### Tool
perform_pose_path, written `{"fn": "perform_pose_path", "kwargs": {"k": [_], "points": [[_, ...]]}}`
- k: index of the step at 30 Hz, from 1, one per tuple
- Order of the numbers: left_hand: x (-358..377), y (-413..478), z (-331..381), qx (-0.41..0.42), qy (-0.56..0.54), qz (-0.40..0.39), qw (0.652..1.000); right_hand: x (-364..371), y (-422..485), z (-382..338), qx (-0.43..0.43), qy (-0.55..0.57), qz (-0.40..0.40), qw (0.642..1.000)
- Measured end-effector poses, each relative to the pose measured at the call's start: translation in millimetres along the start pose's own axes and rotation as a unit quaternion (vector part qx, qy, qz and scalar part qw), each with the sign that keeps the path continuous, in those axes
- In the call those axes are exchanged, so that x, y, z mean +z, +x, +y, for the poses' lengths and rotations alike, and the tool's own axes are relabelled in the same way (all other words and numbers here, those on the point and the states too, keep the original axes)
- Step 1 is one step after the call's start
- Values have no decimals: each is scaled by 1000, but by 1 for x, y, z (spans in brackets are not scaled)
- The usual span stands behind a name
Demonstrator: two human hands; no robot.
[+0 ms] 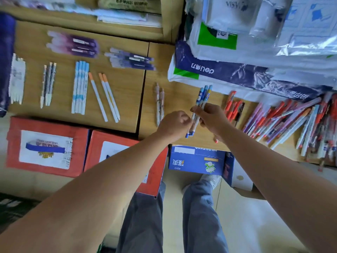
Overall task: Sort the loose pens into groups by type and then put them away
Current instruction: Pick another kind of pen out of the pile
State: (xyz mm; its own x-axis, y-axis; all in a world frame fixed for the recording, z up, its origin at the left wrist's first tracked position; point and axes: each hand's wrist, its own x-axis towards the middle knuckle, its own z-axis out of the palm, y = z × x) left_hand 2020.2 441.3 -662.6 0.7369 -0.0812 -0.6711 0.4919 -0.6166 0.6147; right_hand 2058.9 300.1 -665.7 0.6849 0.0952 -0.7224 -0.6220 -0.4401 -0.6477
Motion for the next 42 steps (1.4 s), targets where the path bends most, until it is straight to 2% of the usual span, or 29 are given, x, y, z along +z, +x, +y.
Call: {"fn": "perform_pose_path", "kwargs": {"k": [3, 5, 12, 18, 24, 30, 37, 42], "points": [[-20, -4, -24, 30, 139, 161, 977, 14, 12, -5, -5, -77, 20, 997], [-27, -1, -36, 27, 188, 206, 960, 25, 20, -7, -14, -139, 10, 990], [-26, 21, -58, 60, 225, 196, 953, 56, 42, -3, -70, -252, 69, 963], [-36, 18, -67, 97, 218, 193, 952, 63, 40, 2, -79, -257, 114, 956], [-39, 22, -66, 80, 195, 190, 959, 60, 38, 0, -70, -310, 136, 938], [-43, 21, -67, 76, 195, 170, 963, 63, 33, -1, -95, -291, 144, 941], [-43, 18, -65, 76, 244, 180, 950, 46, 19, 20, -159, -325, 145, 921], [-34, 20, -62, 110, 303, 232, 918, 46, 13, 27, -168, -288, 148, 931]]}}
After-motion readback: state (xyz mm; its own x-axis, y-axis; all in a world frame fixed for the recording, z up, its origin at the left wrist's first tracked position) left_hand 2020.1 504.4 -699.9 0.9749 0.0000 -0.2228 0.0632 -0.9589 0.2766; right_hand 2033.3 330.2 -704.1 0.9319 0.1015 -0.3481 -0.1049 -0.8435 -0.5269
